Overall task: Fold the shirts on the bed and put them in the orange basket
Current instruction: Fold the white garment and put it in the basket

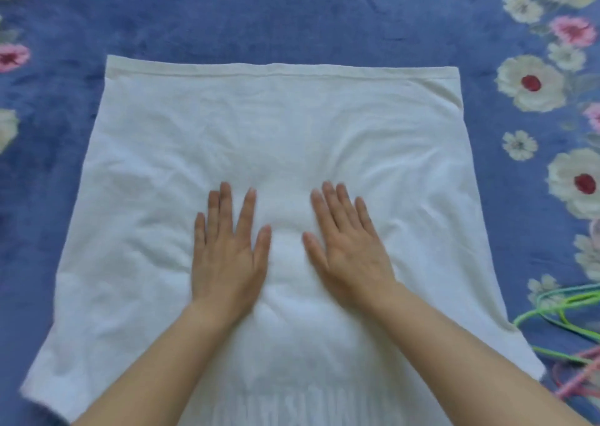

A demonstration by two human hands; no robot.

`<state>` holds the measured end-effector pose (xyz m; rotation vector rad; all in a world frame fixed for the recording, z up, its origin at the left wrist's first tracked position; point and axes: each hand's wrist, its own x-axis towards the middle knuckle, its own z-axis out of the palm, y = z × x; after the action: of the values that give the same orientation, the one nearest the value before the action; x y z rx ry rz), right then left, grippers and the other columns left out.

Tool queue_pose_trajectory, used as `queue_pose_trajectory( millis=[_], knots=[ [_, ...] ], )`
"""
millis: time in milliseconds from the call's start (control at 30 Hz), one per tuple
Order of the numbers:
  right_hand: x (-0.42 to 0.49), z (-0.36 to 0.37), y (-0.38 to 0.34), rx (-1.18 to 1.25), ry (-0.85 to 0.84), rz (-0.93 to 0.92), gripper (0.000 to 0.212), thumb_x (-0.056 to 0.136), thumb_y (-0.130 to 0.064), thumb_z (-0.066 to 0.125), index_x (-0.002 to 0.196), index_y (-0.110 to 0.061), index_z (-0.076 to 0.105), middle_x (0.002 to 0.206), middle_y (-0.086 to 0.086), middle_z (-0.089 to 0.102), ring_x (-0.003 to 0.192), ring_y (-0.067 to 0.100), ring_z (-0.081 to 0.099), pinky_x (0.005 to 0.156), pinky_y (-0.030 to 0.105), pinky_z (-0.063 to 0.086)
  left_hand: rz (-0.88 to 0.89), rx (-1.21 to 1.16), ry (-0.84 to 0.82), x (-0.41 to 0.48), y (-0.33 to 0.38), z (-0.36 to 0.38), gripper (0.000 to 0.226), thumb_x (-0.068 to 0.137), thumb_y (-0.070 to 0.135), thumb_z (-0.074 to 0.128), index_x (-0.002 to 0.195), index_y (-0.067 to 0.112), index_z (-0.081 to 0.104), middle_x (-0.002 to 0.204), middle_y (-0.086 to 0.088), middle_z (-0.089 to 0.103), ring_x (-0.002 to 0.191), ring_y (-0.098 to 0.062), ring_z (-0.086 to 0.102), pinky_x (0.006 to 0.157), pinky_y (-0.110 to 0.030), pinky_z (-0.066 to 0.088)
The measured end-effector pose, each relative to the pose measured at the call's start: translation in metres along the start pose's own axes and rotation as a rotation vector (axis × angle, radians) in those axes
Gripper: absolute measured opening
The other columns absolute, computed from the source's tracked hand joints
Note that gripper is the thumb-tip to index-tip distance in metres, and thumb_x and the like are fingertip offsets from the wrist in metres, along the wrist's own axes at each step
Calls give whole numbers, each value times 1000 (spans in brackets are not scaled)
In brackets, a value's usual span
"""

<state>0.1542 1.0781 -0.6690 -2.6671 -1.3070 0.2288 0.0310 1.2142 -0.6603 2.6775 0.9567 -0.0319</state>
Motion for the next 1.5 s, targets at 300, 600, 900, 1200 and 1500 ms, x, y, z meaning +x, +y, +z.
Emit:
queue_pose_trajectory(
  millis=[300,600,900,1200,1500],
  knots=[
    [-152,-26,34,-115,-171,352,78,88,-47,7,149,2,13,158,17,11,147,27,8,113,27,-18,-246,104,-81,-151,-80,-14,61,99,40,26,151,11,11,159,-14,6,147,-28,5,117,-43,3],
    [-337,-34,-1,32,-202,407,57,88,-28,44,139,-3,44,142,16,44,130,31,38,109,39,22,-532,-24,-173,-319,-66,-25,62,99,43,37,152,18,18,156,-20,15,140,-37,16,111,-52,19],
    [-340,-63,-12,827,-305,1198,21,70,-13,75,74,4,63,74,16,67,73,32,61,63,41,46,-999,-650,-253,-315,-77,-72,27,81,19,71,100,3,59,101,-13,65,83,-26,58,68,-34,44],
    [-336,-115,15,819,-862,1067,26,71,-1,78,90,8,63,82,13,68,65,21,63,52,25,46,-942,-619,-1054,-317,-106,-115,24,77,25,78,84,3,71,72,-6,69,66,-18,59,58,-24,44],
    [-235,-156,34,1614,-149,1120,26,92,-3,50,109,-20,56,63,-7,67,48,0,59,42,13,46,-922,-1384,-693,-217,-94,-161,55,46,35,88,94,14,71,82,1,74,67,-9,70,55,-25,58]
  ],
)
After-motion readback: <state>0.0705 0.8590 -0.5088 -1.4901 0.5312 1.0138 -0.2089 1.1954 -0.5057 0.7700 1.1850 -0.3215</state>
